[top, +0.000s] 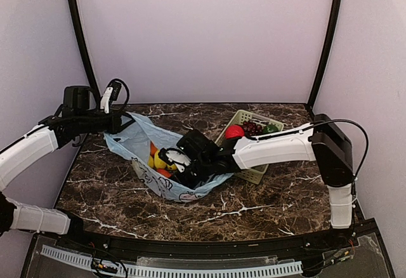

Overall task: Untie the knot of the plastic bag and take out the fruit
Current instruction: Move the takeout bag to the center of the board.

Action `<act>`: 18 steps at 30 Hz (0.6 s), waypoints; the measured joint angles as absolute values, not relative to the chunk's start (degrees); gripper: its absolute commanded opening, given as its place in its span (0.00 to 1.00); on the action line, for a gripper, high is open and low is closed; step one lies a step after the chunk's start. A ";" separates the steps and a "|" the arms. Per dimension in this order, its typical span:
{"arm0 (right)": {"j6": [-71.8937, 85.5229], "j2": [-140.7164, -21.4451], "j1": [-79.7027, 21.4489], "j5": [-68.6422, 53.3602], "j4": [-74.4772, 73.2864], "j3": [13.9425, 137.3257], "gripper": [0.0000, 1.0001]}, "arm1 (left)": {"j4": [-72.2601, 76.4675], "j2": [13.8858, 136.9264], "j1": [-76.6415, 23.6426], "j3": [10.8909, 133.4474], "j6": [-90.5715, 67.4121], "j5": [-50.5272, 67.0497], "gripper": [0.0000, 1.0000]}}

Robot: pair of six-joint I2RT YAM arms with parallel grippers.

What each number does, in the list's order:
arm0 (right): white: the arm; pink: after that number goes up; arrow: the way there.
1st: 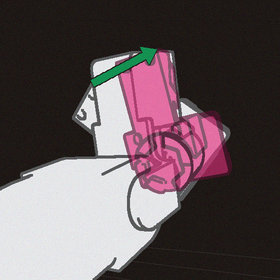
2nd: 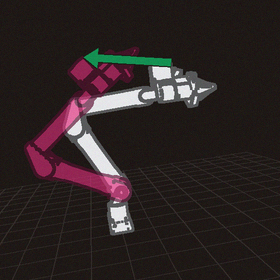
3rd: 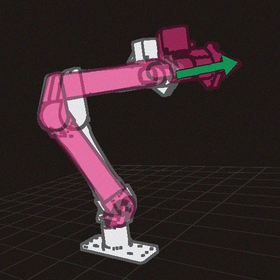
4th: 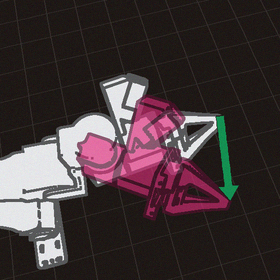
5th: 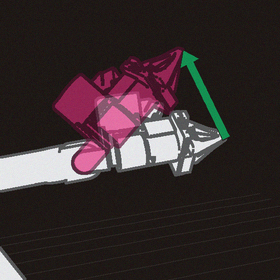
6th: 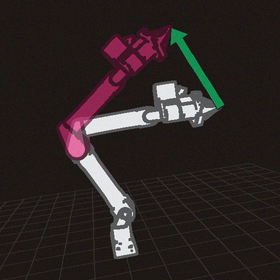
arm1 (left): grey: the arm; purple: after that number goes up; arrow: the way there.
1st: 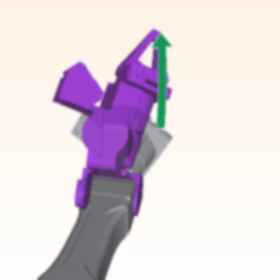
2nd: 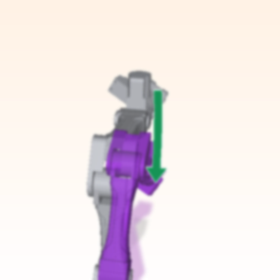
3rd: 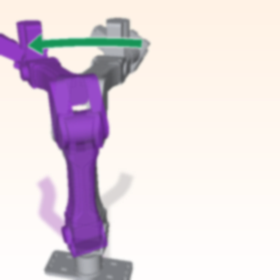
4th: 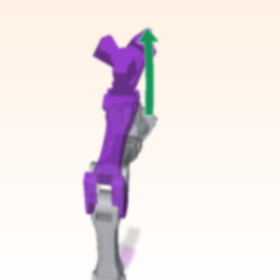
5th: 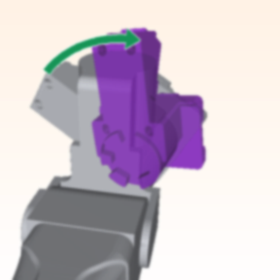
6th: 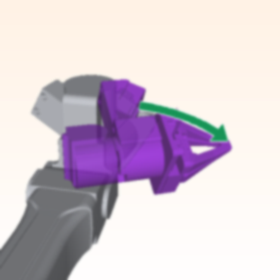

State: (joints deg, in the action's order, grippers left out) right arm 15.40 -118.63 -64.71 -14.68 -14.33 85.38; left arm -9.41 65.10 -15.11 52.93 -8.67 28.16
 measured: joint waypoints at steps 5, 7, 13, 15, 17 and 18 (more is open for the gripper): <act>15.70 -117.43 -64.71 -9.23 -13.28 88.55 0.85 | -11.84 61.19 -15.11 48.51 -5.45 30.94 0.01; 15.77 -117.43 -64.71 -7.66 -12.47 89.23 0.84 | -13.17 59.64 -15.11 47.40 -4.43 31.29 0.01; 14.44 -117.80 -65.25 -8.45 -11.11 91.68 0.79 | -14.39 57.87 -15.11 46.92 -2.55 31.11 0.01; 12.93 -118.72 -66.35 -9.02 -10.74 93.80 0.79 | -15.05 58.04 -15.11 46.92 -2.33 30.57 0.01; 11.22 -120.11 -67.94 -9.52 -10.70 96.20 0.79 | -15.29 58.06 -15.11 46.92 -2.31 29.67 0.01; 10.37 -121.10 -68.88 -9.87 -10.70 97.71 0.79 | -15.29 58.06 -15.11 46.92 -2.35 29.26 0.01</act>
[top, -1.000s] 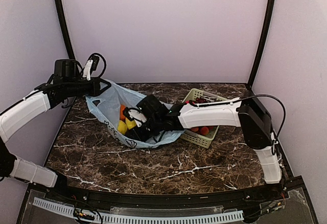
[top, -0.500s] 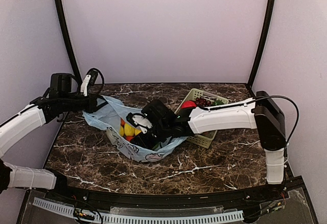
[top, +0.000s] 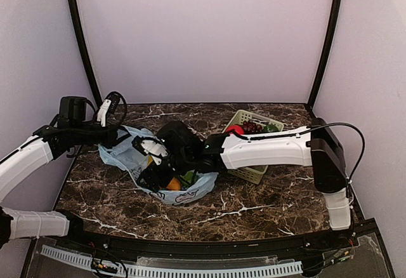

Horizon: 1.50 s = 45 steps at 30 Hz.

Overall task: Untie the knot of the plastic bag and take out the fruit
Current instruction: Move the takeout bag to the center of the board, then open the bag opening for the takeout bag.

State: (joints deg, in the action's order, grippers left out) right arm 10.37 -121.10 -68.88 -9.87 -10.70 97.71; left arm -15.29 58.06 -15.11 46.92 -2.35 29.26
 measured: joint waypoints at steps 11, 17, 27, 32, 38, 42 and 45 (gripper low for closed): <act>4.54 -127.39 -75.72 -12.23 -13.45 103.50 0.79 | -14.94 56.84 -15.11 46.24 -3.88 26.57 0.01; 5.37 -121.62 -74.37 -10.04 -13.28 97.06 0.87 | -15.14 55.64 -15.11 45.87 -3.18 26.61 0.01; 11.20 -109.91 -70.06 -5.96 -10.70 91.74 0.68 | -16.14 55.64 -18.17 45.43 -2.42 26.57 0.01; 12.43 -111.87 -67.57 -0.54 -12.19 90.48 0.69 | -16.27 55.44 -19.38 44.14 -3.14 26.52 0.01; 12.53 -113.71 -66.30 2.50 -14.48 89.84 0.70 | -18.92 53.47 -19.59 43.92 -4.99 24.88 0.53; 12.53 -113.71 -64.79 3.46 -14.57 89.73 0.72 | -24.21 53.93 -19.68 50.13 -4.54 21.87 0.71; 12.58 -113.71 -63.83 4.40 -14.61 89.41 0.72 | -26.68 56.73 -19.68 58.83 -3.31 20.01 0.75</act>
